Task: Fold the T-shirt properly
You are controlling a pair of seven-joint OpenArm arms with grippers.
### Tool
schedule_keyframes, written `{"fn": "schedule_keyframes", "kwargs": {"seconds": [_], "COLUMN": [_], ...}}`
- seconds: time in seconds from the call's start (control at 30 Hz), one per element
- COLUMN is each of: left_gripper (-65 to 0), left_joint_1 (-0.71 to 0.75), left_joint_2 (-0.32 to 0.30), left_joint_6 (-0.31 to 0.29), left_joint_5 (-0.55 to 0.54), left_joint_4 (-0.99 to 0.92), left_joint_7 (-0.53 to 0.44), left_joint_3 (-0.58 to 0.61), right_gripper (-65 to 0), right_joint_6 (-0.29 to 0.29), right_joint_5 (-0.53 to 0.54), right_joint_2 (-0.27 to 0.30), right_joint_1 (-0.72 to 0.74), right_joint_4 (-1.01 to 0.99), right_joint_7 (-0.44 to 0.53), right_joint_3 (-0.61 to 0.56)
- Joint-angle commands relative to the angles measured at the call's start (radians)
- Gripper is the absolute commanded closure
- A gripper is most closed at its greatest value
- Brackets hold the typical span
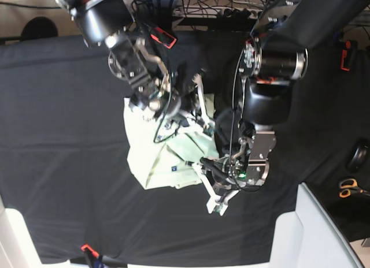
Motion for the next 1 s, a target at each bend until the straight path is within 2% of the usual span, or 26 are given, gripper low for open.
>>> {"fn": "schedule_keyframes", "kwargs": {"seconds": [0.0,0.07,0.17,0.3,0.47,0.67,0.83,0.9,0.97], "left_gripper": [0.0,0.0,0.0,0.0,0.0,0.0,0.0,0.0,0.0], "left_joint_1": [-0.042,-0.065,-0.096,-0.103,-0.099,-0.12,-0.16,-0.179,-0.195], "left_joint_2": [0.006,0.006,0.006,0.006,0.025,0.026,0.022,0.017,-0.017], "left_joint_6": [0.001,0.001,0.001,0.003,0.067,0.07,0.07,0.07,0.067], "left_joint_5": [-0.007,-0.007,-0.006,-0.006,-0.013,-0.018,-0.026,-0.079,-0.159], "left_joint_4": [-0.014,-0.079,-0.173,-0.249,-0.295,-0.306,-0.308,-0.312,-0.304], "left_joint_7": [-0.046,-0.084,-0.146,-0.242,-0.328,-0.339,-0.331,-0.325,-0.281], "left_joint_3": [0.001,0.001,0.001,0.01,0.142,0.151,0.14,0.085,0.021], "right_gripper": [-0.7,-0.7,-0.7,-0.7,-0.7,-0.7,-0.7,-0.7,-0.7], "right_joint_6": [-0.025,-0.057,-0.059,-0.059,-0.059,-0.059,-0.06,-0.062,-0.063], "right_joint_5": [0.023,0.064,0.108,0.112,0.112,0.113,0.11,0.108,0.107], "right_joint_2": [-0.01,-0.01,-0.01,-0.01,-0.012,-0.013,-0.008,-0.005,0.008], "right_joint_1": [0.032,0.046,0.046,0.039,0.007,-0.014,-0.008,0.01,0.032], "right_joint_4": [-0.004,-0.039,-0.064,-0.125,-0.154,-0.15,0.001,0.067,0.12], "right_joint_7": [0.019,0.021,0.052,0.084,0.11,0.118,0.09,0.036,-0.008], "right_joint_3": [-0.001,-0.002,-0.004,-0.004,-0.004,-0.004,-0.004,0.001,0.004]}}
